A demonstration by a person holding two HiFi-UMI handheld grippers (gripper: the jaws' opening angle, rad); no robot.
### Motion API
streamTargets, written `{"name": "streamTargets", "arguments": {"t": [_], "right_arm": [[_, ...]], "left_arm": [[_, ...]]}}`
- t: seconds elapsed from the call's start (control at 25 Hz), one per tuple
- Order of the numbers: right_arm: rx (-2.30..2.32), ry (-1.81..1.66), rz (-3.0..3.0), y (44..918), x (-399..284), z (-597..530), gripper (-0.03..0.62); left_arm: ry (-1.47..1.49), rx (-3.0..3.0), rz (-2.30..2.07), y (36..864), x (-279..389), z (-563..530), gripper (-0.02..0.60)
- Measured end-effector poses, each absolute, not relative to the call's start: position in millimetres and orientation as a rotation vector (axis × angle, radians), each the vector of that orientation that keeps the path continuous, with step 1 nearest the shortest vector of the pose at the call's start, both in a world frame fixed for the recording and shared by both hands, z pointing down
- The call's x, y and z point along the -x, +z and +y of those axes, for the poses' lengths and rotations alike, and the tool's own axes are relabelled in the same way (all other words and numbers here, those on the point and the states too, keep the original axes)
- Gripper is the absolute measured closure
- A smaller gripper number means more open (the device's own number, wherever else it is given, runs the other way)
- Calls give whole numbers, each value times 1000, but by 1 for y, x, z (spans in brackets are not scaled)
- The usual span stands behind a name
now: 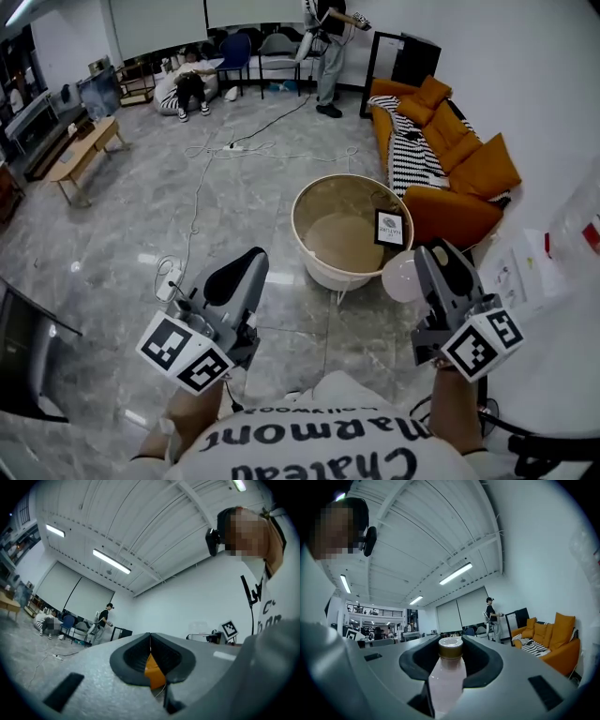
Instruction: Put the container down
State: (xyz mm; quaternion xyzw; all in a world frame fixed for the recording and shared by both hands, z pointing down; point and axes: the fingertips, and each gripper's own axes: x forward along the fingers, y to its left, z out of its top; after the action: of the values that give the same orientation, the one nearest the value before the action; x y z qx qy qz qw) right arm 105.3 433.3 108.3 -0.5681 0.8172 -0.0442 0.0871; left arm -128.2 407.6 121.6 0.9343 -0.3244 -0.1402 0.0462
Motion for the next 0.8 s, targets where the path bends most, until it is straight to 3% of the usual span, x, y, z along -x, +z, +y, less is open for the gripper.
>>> {"name": "streamTargets", "arguments": {"t": [0.32,0.8], "right_arm": [[1628,-173,2521,127,-80,343,457],[1527,-183,2574,130,-119,172,457]], "left_arm": [[-421,-2799,-1069,136,157,341,566],[-436,-2762,-1072,140,100,186,566]]}}
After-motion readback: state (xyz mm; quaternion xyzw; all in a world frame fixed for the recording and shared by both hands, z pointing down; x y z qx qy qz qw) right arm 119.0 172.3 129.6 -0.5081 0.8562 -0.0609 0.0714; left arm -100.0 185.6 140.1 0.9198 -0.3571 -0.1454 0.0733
